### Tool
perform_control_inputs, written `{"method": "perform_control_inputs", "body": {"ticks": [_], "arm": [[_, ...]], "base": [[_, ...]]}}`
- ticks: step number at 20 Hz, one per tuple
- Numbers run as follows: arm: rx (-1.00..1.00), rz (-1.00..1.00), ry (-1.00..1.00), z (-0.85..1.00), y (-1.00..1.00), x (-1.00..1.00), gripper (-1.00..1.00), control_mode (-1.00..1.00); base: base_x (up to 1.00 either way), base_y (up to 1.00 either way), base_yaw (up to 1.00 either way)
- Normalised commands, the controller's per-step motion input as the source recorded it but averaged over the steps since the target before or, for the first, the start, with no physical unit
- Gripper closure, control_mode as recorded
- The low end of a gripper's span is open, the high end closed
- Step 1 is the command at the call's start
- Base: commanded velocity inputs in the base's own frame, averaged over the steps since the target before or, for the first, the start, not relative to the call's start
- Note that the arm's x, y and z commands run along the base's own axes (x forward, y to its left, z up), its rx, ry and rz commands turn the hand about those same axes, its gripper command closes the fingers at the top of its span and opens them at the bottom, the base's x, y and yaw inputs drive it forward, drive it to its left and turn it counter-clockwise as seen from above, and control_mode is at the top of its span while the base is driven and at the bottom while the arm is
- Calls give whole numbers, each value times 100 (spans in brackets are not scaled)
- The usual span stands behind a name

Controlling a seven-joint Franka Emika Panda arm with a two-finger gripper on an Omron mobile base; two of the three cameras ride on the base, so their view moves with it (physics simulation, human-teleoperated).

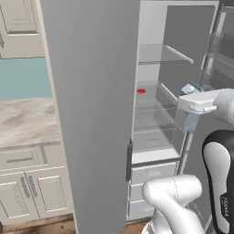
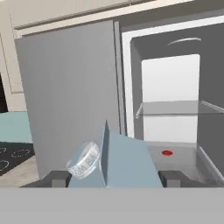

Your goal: Take out the milk from the fridge and place it on the tray on the counter. Then take the sugar cube near the tray and place it in the tray.

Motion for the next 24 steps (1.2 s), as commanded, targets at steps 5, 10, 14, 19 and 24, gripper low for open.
{"method": "perform_control_inputs", "body": {"ticks": [5,10,14,19,24], "arm": [[0,0,0,0,0,0,100,100],[0,0,0,0,0,0,100,100],[0,0,0,0,0,0,100,100],[0,0,0,0,0,0,100,100],[0,0,0,0,0,0,100,100]], "base": [[-48,100,2],[-22,100,18],[0,100,44],[0,100,65],[0,80,80]]}}
